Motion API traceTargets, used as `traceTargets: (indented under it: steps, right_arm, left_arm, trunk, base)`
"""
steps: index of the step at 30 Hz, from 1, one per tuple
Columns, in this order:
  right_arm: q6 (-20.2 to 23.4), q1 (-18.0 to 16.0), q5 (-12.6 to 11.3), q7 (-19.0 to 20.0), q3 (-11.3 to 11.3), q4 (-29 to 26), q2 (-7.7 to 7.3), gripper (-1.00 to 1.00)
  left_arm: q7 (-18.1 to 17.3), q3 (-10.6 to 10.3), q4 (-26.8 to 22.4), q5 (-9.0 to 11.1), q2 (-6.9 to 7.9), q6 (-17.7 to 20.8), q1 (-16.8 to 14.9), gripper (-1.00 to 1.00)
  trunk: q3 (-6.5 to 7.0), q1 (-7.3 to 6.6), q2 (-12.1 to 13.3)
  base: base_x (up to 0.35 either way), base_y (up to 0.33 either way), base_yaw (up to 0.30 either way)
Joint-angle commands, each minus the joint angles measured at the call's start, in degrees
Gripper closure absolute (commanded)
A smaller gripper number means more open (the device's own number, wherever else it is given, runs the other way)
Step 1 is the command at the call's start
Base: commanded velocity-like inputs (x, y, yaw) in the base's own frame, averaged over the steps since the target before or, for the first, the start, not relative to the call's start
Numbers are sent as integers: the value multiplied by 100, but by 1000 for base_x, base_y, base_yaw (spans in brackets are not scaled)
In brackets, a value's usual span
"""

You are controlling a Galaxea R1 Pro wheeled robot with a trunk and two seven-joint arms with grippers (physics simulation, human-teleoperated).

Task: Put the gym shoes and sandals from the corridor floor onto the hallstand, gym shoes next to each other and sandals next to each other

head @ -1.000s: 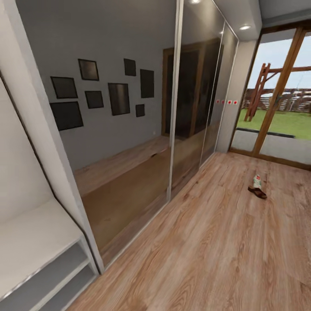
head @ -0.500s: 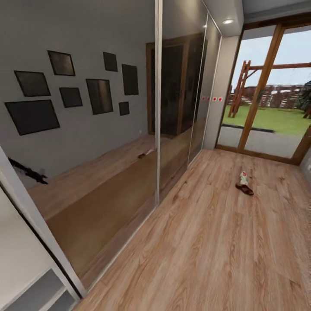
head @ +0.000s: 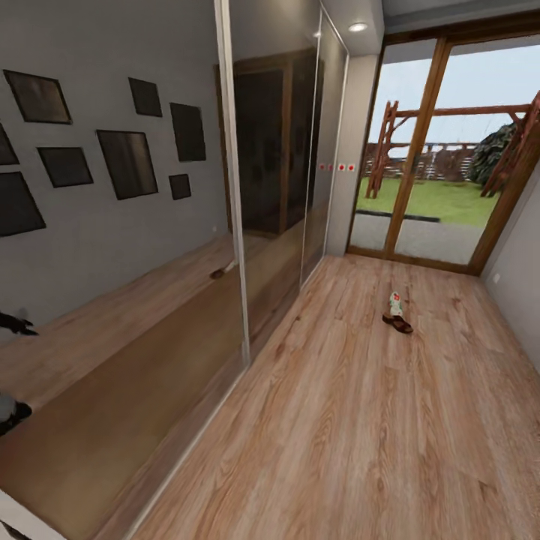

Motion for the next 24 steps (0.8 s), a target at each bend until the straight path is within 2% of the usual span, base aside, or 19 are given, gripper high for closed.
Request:
traceTargets:
  steps: [1,24]
  right_arm:
    - [-22,-4,-46,3,3,7,0,-100]
    - [-20,-4,-55,-5,-19,2,0,-100]
  left_arm:
    - [-3,8,2,11,-1,-17,-1,-100]
    - [-3,8,2,13,-1,-17,0,-100]
  trunk:
    - [-11,2,-2]
    - [-146,2,-2]
  base:
    - [285,-156,-231]
    - [284,-154,-232]
